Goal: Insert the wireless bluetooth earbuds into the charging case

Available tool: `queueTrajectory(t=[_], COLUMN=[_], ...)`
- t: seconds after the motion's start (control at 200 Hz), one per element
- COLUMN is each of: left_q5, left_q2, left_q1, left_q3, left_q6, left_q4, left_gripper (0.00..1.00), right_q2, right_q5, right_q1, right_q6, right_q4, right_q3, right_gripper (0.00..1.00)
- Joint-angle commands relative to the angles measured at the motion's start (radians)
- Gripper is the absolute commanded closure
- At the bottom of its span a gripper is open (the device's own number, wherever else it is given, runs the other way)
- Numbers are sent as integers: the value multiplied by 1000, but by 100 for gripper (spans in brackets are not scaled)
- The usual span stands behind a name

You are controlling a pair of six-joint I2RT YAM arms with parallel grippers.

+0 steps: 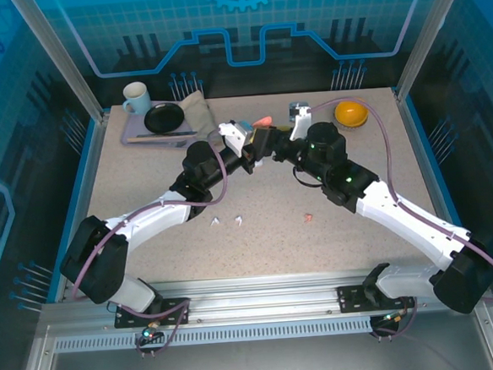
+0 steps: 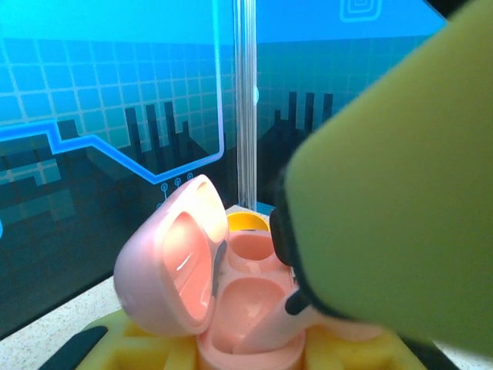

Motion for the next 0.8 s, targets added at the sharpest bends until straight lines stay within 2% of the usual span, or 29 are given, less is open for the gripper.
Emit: queueTrajectory(t=[0.0,0.255,0.6,0.795], left_q5=[29,19,17,24], left_q2=[-28,-37,-50,-44], left_q1=[-11,-10,-9,-6], left_q3=[-4,-31,-49,-49], left_q6=[-4,-11,3,-1], left_q4=[80,87,88,94], left_gripper=[100,100,100,100], right_q2=[27,27,-59,-109], right_q5=[-28,-23,-55,-49], right_q1=[-21,-33,-28,-4], right_q6=[79,132,184,200], right_q4=[-9,-18,-251,-262], right_q3=[37,48,100,73], right_gripper=[36,28,27,27])
